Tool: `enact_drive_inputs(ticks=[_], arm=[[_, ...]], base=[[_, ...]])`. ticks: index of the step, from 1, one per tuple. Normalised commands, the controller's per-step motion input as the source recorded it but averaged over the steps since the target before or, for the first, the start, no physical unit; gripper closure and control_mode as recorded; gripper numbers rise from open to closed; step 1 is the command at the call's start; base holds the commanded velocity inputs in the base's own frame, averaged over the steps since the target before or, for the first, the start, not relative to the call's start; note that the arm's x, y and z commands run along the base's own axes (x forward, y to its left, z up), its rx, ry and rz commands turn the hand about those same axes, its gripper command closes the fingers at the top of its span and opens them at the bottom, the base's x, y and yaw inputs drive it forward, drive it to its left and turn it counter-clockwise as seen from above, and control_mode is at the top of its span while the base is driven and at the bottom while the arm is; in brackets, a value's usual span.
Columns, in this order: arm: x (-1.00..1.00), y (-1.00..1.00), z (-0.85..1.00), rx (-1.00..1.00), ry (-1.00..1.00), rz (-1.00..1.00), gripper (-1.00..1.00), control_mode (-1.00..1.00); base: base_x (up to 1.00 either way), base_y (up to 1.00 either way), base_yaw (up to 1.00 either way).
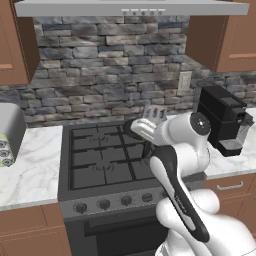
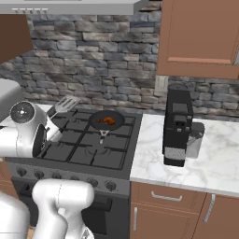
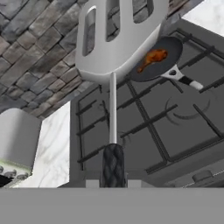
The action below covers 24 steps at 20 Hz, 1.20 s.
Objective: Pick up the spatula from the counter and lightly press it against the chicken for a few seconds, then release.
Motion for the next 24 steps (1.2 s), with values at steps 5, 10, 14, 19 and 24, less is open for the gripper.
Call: enact_drive_inputs(ticks=[5,10,14,19,24], arm=[[0.18,0.0,0.0,0.05,0.06,-0.05,1.0,-1.0],[0.23,0.0,0.0,0.05,0.1,-0.06,1.0,-1.0],[0.28,-0.01,0.0,0.06,0.11,-0.06,1.0,-1.0],[0.31,0.0,0.0,0.06,0.09,-0.05,1.0,-1.0],[0.3,0.0,0.0,0.07,0.08,-0.05,1.0,-1.0]], base=[[0.0,0.0,0.0],[0.0,0.0,0.0],[0.0,0.0,0.0],[0.0,0.0,0.0],[0.0,0.0,0.0]])
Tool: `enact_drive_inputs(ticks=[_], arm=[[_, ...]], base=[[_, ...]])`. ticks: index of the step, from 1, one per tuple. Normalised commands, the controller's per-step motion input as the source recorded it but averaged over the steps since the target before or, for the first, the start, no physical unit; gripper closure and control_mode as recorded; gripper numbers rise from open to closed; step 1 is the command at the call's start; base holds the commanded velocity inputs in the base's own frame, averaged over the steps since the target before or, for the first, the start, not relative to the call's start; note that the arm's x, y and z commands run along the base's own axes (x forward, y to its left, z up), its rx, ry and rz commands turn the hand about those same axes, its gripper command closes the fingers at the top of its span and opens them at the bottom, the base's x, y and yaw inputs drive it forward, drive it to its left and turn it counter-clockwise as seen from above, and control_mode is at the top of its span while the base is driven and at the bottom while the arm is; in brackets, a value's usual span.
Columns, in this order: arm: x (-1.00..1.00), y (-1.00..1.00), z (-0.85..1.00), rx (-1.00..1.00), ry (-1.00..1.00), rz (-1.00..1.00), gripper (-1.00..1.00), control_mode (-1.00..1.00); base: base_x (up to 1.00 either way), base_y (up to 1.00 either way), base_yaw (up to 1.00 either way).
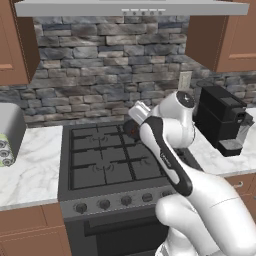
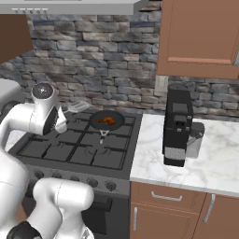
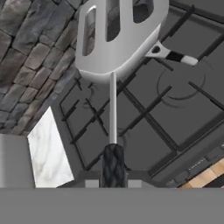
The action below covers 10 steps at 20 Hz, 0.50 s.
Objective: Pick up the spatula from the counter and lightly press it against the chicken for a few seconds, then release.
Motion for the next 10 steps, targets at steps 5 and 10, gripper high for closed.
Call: enact_drive_inputs(ticks=[5,10], arm=[[0.27,0.0,-0.06,0.07,0.07,-0.04,1.0,-1.0],[0.25,0.0,-0.24,0.03,0.02,-0.03,1.0,-1.0]], base=[[0.0,0.0,0.0],[0.0,0.0,0.0]])
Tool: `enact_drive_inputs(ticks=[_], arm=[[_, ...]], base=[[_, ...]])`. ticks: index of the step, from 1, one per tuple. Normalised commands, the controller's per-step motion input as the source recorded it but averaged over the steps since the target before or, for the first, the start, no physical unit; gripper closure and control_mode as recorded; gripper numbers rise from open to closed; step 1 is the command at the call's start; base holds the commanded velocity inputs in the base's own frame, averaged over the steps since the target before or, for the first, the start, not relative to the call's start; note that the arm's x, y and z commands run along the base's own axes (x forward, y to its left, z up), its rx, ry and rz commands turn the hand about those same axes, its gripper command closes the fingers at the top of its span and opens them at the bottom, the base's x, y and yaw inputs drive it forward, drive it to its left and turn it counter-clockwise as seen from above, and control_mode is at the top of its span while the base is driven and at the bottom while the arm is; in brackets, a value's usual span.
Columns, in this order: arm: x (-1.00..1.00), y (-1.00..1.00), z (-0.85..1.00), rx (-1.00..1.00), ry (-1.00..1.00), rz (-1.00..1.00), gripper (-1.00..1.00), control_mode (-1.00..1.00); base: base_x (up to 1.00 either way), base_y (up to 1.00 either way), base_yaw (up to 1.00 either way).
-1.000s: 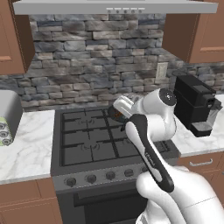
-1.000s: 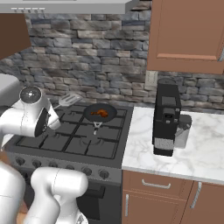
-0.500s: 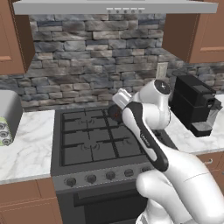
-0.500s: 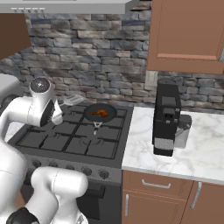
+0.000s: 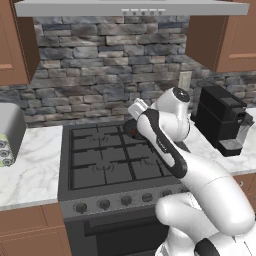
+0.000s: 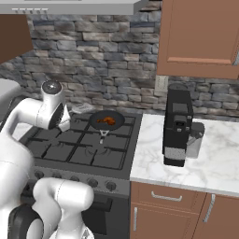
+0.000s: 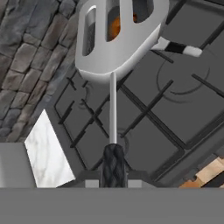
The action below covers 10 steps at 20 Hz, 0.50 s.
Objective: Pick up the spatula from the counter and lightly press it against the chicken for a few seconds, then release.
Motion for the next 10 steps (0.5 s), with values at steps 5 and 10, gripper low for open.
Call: enact_drive_inputs(ticks=[5,10], arm=[[0.31,0.0,-0.19,0.0,0.02,-0.05,1.0,-1.0],[0.3,0.0,-0.08,0.01,0.02,-0.04,1.0,-1.0]], base=[[0.0,0.0,0.0],[0.0,0.0,0.0]])
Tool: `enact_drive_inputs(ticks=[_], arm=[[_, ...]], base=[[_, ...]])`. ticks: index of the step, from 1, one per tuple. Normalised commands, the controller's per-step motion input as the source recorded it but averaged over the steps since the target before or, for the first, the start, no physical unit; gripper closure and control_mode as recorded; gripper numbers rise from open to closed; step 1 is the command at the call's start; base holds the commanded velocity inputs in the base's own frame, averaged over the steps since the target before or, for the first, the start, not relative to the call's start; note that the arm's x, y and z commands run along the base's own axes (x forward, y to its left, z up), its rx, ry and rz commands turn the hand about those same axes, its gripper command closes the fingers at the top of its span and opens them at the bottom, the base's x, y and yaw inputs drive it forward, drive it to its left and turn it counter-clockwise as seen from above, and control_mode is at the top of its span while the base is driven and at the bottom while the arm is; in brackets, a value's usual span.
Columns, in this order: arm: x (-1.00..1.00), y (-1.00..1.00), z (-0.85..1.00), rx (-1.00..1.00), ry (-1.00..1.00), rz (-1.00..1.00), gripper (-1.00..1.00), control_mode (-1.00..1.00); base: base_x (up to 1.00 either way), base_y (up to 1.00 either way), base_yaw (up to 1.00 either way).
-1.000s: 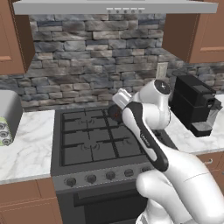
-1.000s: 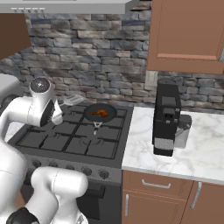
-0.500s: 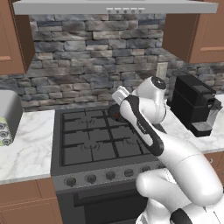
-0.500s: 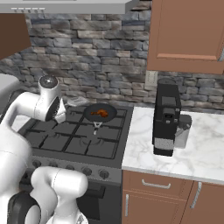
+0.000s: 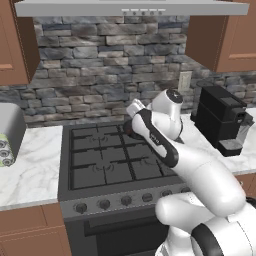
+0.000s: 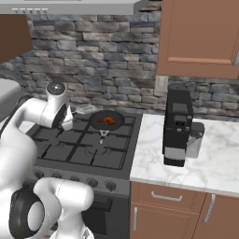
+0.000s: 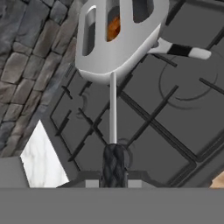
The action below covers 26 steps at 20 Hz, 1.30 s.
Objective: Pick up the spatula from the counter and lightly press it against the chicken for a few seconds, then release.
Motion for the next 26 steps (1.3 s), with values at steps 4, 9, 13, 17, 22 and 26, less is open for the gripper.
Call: enact_drive_inputs(ticks=[4,9,13,17,22,26], arm=[[0.34,0.0,0.0,0.06,0.05,-0.03,1.0,-1.0],[0.36,0.0,-0.03,0.07,0.06,-0.01,1.0,-1.0],[0.34,0.0,-0.11,0.02,0.01,0.0,1.0,-1.0],[0.35,0.0,-0.2,0.0,0.02,-0.01,1.0,-1.0],[0.31,0.01,-0.27,0.01,0.03,-0.03,1.0,-1.0],[0.3,0.01,-0.18,0.0,0.04,-0.05,1.0,-1.0]], base=[[0.0,0.0,0.0],[0.0,0.0,0.0],[0.0,0.0,0.0],[0.0,0.0,0.0],[0.0,0.0,0.0],[0.0,0.0,0.0]])
